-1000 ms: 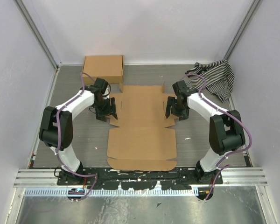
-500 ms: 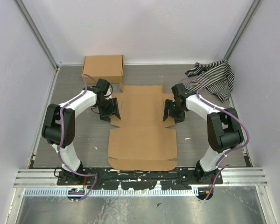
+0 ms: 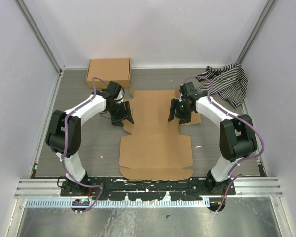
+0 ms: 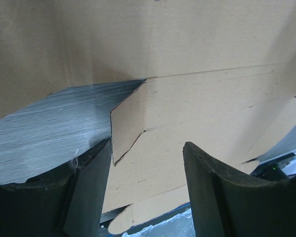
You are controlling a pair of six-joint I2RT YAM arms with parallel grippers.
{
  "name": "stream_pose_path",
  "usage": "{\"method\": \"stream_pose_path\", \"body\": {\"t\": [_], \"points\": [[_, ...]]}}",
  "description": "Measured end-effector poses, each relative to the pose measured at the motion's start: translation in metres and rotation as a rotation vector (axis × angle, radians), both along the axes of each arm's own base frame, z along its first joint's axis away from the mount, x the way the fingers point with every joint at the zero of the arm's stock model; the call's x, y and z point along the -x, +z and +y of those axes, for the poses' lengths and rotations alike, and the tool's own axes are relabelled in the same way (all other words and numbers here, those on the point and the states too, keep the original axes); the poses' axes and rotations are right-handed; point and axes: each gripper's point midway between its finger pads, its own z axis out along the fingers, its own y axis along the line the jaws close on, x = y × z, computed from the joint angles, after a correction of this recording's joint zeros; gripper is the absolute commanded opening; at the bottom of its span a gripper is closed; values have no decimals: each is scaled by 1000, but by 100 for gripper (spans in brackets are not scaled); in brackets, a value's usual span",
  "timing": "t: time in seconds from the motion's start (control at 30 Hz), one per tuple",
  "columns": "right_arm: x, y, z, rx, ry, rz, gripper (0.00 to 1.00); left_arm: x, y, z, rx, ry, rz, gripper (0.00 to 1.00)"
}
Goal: Fold the paper box
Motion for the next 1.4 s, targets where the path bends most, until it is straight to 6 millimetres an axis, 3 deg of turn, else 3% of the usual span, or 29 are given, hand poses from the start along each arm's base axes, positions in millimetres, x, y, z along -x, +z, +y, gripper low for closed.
{"method": "stream_pose_path", "body": {"t": [0.13,0.27,0.4,0.63,0.77,0.9,1.1,1.27,1.4], "points": [[1,0,1,-2,5,3,65,-8,5,-19,26,-21,-17,65],[2,-7,2,0,8,19,65,-11,-5,-35,32,-40,0,65],[8,-18,4,9,17,48,65,-5,-18,-43,25,-50,35,65],[13,-35,13,22,41,85,65,-9,-14,-59,40,-61,25,64],[16,-47,19,39,59,115,65,-11,-22,-69,33,-76,39,64],[13,-48,25,53,69,117,66,-10,-36,-76,18,-84,73,63],[13,-48,25,76,67,118,66,-11,-36,-74,5,-83,77,63],[4,-37,23,119,68,99,67,-17,-23,-66,-66,-102,52,64],[-30,4,25,152,56,-8,67,-55,22,-65,-93,-96,-73,64]]}}
